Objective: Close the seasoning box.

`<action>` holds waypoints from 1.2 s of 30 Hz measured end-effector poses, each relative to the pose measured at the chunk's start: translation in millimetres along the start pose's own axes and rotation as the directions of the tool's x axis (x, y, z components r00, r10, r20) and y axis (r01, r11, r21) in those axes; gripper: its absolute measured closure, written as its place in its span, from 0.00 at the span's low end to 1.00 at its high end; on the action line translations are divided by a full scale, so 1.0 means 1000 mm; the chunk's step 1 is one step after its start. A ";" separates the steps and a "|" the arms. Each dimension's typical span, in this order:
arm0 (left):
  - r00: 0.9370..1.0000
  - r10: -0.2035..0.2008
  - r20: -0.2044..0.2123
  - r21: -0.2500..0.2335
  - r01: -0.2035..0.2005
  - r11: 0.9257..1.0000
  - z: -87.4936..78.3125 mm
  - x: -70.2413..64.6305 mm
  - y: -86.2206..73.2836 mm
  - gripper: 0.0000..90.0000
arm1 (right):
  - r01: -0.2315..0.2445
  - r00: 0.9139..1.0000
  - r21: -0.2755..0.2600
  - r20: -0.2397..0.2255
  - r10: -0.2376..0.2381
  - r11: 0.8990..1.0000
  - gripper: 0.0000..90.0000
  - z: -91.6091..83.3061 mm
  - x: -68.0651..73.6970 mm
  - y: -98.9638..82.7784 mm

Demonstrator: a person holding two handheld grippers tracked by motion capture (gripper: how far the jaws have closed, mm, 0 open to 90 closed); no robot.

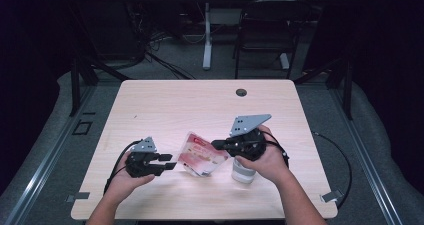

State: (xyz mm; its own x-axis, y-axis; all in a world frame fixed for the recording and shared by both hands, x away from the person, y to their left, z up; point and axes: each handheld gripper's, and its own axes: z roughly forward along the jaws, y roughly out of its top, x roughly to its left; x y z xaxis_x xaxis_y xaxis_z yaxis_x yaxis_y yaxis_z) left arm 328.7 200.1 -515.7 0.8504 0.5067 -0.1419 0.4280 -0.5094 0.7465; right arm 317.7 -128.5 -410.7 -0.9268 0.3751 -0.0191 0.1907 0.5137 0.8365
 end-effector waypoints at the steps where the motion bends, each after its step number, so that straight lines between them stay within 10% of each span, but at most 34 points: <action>1: 1.000 -0.001 -0.003 -0.004 0.001 1.000 0.000 0.000 0.000 0.68 | 0.003 1.000 0.001 -0.007 -0.003 1.000 1.00 0.001 0.001 0.001; 28: 1.000 0.005 -0.001 -0.020 -0.005 1.000 -0.002 -0.001 -0.002 0.54 | -0.096 0.990 -0.150 -0.117 0.079 0.984 0.67 0.009 0.004 0.015; 36: 1.000 -0.009 -0.016 -0.023 0.009 1.000 -0.003 0.000 -0.004 0.54 | -0.139 0.990 -0.173 -0.032 0.135 0.975 0.67 -0.007 -0.011 0.008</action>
State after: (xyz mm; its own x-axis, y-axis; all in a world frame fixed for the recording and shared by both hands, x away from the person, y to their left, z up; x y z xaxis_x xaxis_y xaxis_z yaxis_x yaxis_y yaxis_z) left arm 326.1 204.9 -516.8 0.8414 0.5225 -0.1379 0.4280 -0.4886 0.7603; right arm 327.7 -133.8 -399.9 -0.9025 0.4159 0.1117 0.2582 0.3150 0.9133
